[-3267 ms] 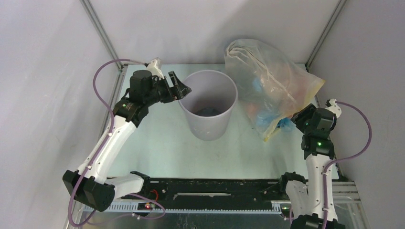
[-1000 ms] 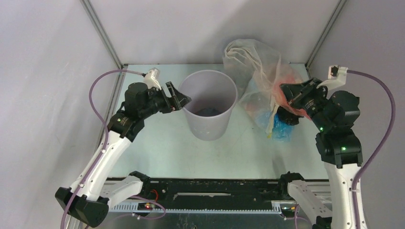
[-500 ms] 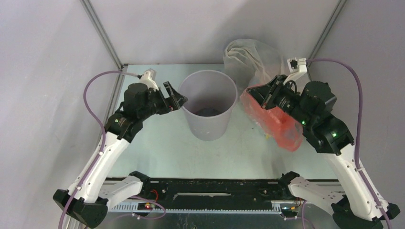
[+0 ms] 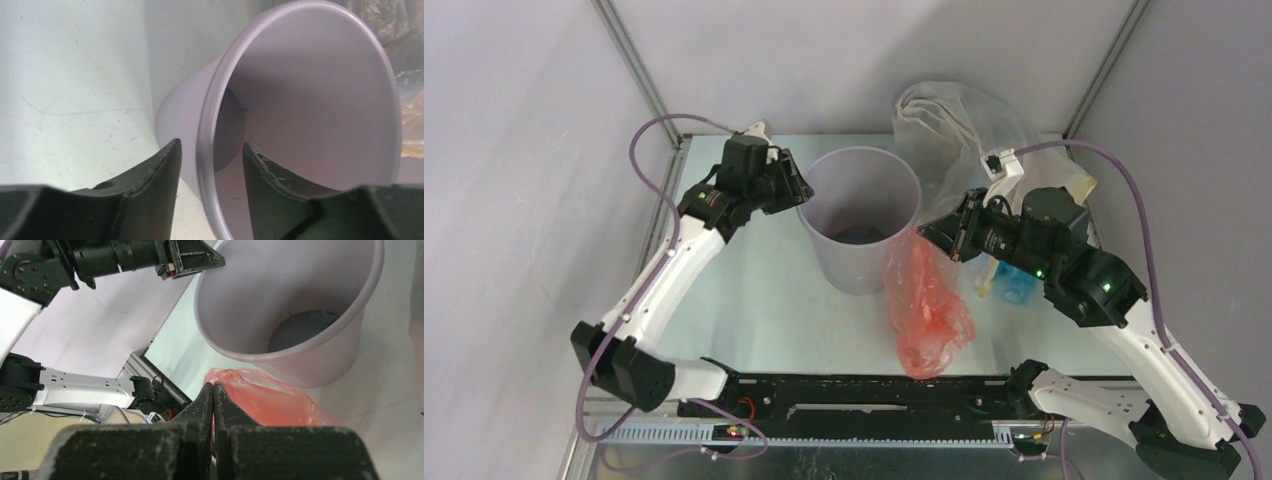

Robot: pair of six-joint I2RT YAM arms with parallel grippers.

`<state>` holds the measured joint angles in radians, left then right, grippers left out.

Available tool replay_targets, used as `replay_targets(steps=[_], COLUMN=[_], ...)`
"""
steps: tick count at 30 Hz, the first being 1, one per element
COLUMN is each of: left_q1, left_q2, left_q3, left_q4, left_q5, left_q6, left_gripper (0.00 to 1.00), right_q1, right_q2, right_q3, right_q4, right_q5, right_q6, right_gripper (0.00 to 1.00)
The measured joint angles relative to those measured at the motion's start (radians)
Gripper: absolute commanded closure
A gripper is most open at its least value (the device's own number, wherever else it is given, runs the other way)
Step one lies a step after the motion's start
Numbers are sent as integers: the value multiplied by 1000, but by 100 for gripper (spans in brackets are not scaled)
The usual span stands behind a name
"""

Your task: Put the trash bags into the trash bin

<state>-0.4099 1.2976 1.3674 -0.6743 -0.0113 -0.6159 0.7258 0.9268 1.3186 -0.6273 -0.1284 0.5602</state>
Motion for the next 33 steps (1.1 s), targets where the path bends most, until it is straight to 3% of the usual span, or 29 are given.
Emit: replay_targets(steps=[3, 8, 11, 19, 21, 23, 24, 26, 30, 33], left_q1=[0, 3, 27, 166, 180, 188, 188, 189, 188, 188], left_q2=[65, 146, 201, 343, 373, 402, 414, 429, 424, 378], left_q3=[57, 161, 243, 442, 476, 505, 516, 528, 525, 467], left_q4=[-24, -77, -117, -151, -148, -145, -143, -138, -131, -108], left_q5=[-10, -50, -67, -76, -76, -67, -61, -35, 19, 51], left_q6=[23, 54, 64, 76, 76, 76, 78, 83, 85, 71], left_gripper=[75, 95, 99, 98, 91, 73, 62, 43, 19, 11], right_q1=[0, 0, 0, 36, 67, 98, 114, 137, 158, 148], right_q2=[-19, -56, -56, 80, 154, 209, 233, 259, 251, 209], right_q3=[-20, -42, -60, -48, -20, 11, 29, 50, 63, 59], right_q4=[-5, -7, -4, 123, 148, 152, 152, 154, 121, 59], right_q5=[10, 22, 17, -53, -69, -78, -82, -85, -62, -2], right_q6=[0, 0, 0, 7, 3, -12, -20, -40, -77, -95], right_gripper=[100, 100, 100, 100, 98, 72, 54, 34, 25, 25])
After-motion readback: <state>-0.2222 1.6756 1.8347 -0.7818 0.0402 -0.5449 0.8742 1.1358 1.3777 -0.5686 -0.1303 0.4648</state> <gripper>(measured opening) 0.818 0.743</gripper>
